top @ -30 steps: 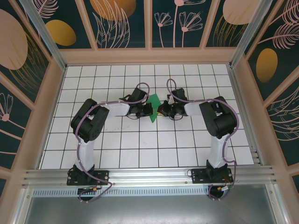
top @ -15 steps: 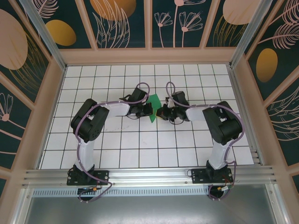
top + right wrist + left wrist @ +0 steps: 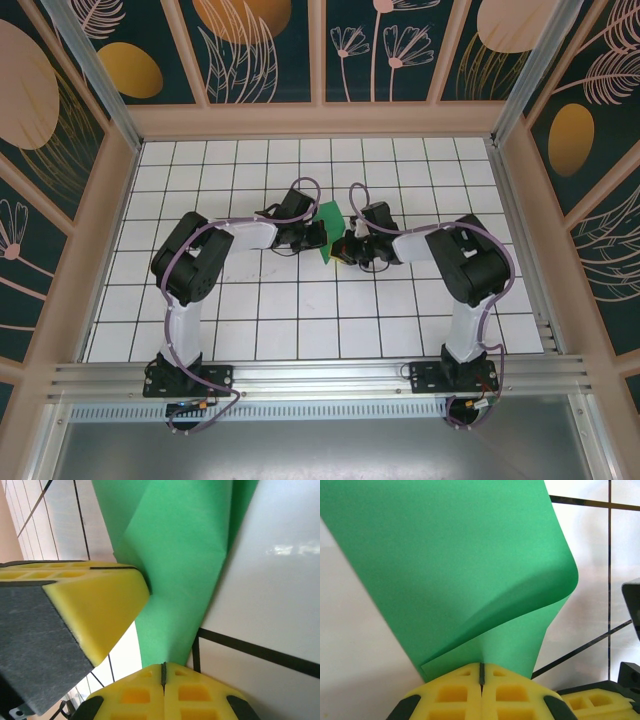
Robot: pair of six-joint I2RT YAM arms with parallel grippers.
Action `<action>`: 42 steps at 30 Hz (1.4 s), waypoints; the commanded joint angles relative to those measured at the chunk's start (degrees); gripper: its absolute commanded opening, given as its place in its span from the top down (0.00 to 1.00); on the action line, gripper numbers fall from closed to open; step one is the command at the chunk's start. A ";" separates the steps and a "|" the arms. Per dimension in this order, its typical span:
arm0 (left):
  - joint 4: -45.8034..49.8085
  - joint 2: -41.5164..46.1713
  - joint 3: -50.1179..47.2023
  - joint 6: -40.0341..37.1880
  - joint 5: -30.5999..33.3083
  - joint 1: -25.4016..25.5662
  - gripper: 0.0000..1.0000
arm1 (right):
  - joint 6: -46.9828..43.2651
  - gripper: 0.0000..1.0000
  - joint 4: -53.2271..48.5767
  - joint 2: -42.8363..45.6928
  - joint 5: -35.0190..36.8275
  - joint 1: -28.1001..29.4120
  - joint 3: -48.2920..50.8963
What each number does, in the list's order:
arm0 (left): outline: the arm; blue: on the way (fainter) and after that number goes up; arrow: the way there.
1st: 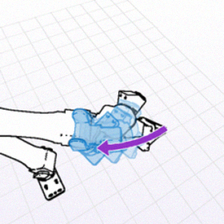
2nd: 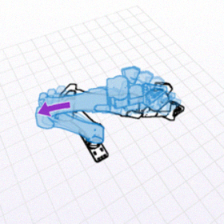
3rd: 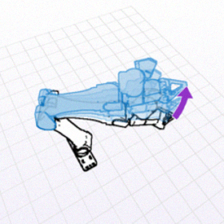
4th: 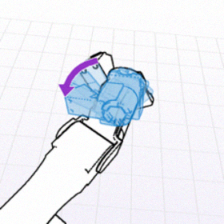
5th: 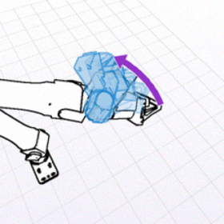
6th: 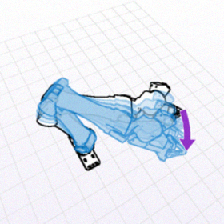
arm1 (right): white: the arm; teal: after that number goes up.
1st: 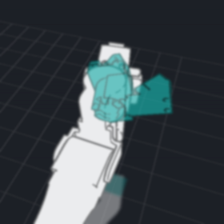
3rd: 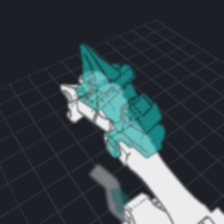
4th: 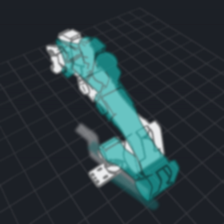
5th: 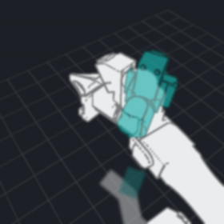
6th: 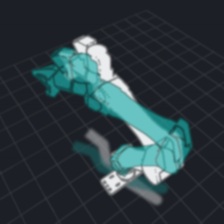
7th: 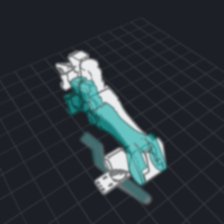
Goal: Fold a paper plane with a square sheet of paper (pick it up from the middle)
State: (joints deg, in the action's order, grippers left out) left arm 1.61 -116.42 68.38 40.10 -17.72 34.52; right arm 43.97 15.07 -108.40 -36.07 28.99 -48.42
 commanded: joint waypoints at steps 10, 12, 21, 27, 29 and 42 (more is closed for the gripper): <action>2.96 -1.79 -2.27 -0.11 4.70 -0.04 1.00 | -1.71 1.00 -0.65 1.74 0.38 0.82 -0.18; 2.88 -1.80 -2.28 0.05 4.58 0.01 1.00 | -1.73 1.00 0.41 2.88 -0.66 1.31 -0.09; 2.35 -1.65 -2.81 0.35 4.66 0.01 1.00 | -1.56 1.00 0.66 2.17 -0.78 2.03 1.03; 2.26 -1.68 -2.90 0.45 4.75 -0.05 1.00 | -1.98 1.00 -0.43 -0.02 -0.40 3.52 0.48; 2.25 -1.55 -2.90 0.51 4.84 0.00 1.00 | -2.28 1.00 -0.95 -0.53 -0.36 3.70 0.26; 2.35 -1.34 -2.99 0.56 5.34 -0.03 1.00 | -3.11 1.00 -1.81 3.70 1.21 3.37 0.07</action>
State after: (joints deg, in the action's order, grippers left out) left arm 0.01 -116.14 67.44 40.56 -17.45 34.57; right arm 42.26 14.57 -107.94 -35.90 32.36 -48.31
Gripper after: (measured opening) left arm 0.066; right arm 0.049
